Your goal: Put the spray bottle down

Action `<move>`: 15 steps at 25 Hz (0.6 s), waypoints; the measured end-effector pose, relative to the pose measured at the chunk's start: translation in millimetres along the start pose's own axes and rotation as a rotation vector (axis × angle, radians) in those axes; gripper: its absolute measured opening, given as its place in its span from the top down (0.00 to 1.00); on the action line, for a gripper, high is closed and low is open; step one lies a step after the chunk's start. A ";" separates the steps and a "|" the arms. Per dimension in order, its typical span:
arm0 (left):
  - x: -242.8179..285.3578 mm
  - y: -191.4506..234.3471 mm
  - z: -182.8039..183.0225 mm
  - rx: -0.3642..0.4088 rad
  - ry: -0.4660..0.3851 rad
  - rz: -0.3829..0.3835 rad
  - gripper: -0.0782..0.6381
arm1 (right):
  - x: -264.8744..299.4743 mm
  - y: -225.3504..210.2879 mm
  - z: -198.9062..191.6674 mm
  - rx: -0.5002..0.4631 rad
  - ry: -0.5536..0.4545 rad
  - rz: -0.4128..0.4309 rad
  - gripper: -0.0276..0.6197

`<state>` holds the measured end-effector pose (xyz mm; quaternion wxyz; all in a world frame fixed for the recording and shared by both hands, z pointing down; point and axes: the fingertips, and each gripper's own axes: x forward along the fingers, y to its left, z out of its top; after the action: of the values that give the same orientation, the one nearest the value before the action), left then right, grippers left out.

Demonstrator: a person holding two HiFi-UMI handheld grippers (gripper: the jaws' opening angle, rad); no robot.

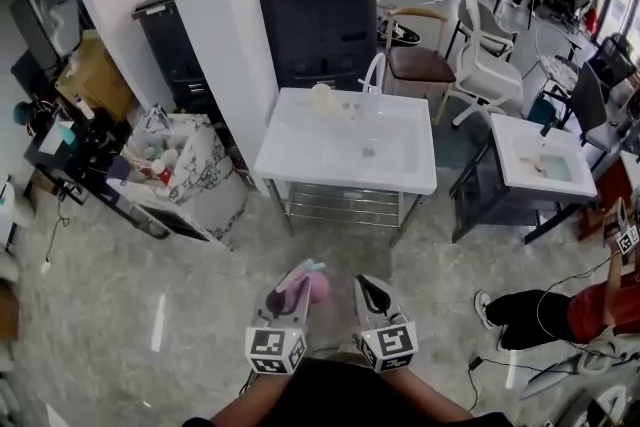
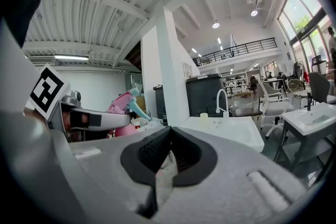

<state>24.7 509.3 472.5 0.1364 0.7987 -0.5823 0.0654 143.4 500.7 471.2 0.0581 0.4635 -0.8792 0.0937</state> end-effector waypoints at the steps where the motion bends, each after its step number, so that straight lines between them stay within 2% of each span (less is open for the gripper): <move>1: 2.2 2.6 1.4 0.005 0.001 0.003 0.68 | 3.5 -0.6 0.5 0.002 0.000 0.003 0.96; 6: 28.2 21.8 7.4 0.005 0.003 0.008 0.68 | 30.1 -9.4 1.5 0.003 0.014 0.004 0.96; 10: 55.2 43.2 13.3 0.006 0.003 -0.015 0.68 | 60.3 -17.8 2.2 0.006 0.023 -0.030 0.96; 15: 102.7 81.5 25.2 0.014 -0.006 -0.027 0.68 | 120.9 -36.2 6.0 0.003 0.032 -0.059 0.96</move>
<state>-21.8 385.0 487.1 0.1296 0.8076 -0.5716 0.0652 105.2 382.2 492.2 0.0742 0.4876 -0.8641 0.1006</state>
